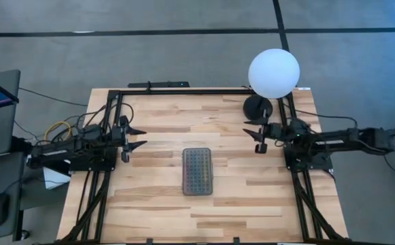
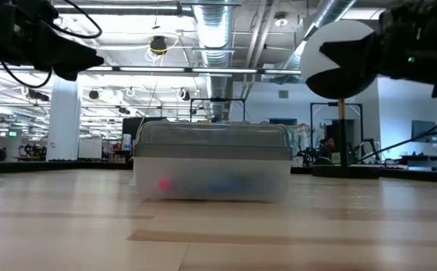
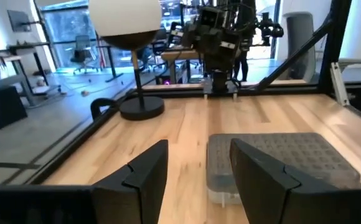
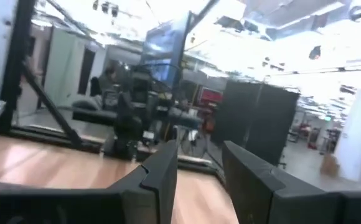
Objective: Pick & place school supplies into a supply box
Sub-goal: Return to Home Position
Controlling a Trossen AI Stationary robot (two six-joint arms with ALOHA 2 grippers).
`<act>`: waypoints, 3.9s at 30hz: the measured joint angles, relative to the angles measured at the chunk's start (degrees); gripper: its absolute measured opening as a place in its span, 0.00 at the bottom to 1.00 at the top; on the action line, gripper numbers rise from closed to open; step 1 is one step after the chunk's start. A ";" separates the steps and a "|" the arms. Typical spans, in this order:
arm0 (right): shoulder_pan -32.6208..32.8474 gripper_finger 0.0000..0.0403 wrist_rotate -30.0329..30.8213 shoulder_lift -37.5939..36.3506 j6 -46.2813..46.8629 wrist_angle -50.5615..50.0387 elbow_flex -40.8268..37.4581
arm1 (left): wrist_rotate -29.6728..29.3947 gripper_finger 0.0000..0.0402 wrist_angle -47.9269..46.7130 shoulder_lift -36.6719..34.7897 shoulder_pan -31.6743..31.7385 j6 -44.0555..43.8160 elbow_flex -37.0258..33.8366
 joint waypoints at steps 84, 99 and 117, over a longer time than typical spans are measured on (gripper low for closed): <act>24.00 0.30 22.97 -50.33 -2.96 -61.82 -0.09 | -0.74 0.42 11.00 0.13 -1.92 3.64 -7.52; 23.63 0.30 22.99 -50.33 -2.06 -61.82 -0.09 | -0.72 0.42 11.00 0.13 -1.92 3.55 -7.54; 23.63 0.30 23.06 -50.33 6.55 -61.80 -0.09 | -0.72 0.42 10.98 0.13 -1.92 3.13 -7.54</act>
